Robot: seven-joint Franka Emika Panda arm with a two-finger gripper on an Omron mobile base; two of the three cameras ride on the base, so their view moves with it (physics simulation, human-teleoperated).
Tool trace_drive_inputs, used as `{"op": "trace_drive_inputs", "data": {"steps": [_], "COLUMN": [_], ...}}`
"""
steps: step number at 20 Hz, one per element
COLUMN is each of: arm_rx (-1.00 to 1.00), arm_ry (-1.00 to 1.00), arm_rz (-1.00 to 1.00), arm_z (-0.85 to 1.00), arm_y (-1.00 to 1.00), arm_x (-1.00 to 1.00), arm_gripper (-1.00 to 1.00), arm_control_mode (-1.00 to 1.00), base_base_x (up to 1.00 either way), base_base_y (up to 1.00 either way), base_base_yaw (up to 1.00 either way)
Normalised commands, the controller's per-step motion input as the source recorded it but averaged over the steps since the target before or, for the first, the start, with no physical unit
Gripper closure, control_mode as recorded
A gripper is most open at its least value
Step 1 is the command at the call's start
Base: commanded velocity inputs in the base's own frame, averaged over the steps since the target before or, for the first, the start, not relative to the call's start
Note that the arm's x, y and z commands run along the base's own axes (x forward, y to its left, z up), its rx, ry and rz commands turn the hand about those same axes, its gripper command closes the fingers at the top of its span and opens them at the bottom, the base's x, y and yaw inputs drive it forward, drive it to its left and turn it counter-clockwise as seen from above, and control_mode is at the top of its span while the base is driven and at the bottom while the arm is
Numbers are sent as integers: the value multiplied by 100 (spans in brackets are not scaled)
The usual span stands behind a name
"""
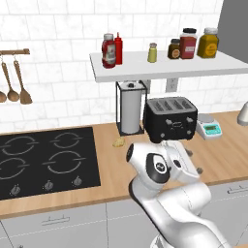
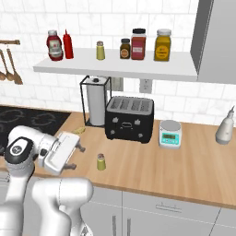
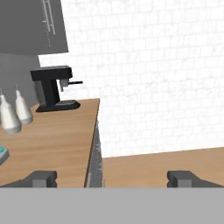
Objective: Put the shaker and condiment bottle from the counter next to their counterparts in the cabinet.
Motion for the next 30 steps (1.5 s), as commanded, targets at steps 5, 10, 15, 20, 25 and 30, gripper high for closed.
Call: {"op": "trace_drive_inputs", "data": {"steps": [5,10,15,20,25,30], "arm_rx": [0,0,0,0,0,0], "arm_ry": [0,0,0,0,0,0], "arm_rz": [0,0,0,0,0,1], "arm_z": [-19,0,-10,-16,-26,-38], "arm_y": [-2,-2,0,0,-6,-4], "arm_x": [6,28,34,27,23,20], "arm_gripper": [-100,-100,-100,-100,-100,-100], "arm_control_mode": [-100,-100,-100,-100,-100,-100], "base_base_x": [0,0,0,0,0,0], "base_base_y": [0,0,0,0,0,0], "base_base_yaw": [0,0,0,0,0,0]}}
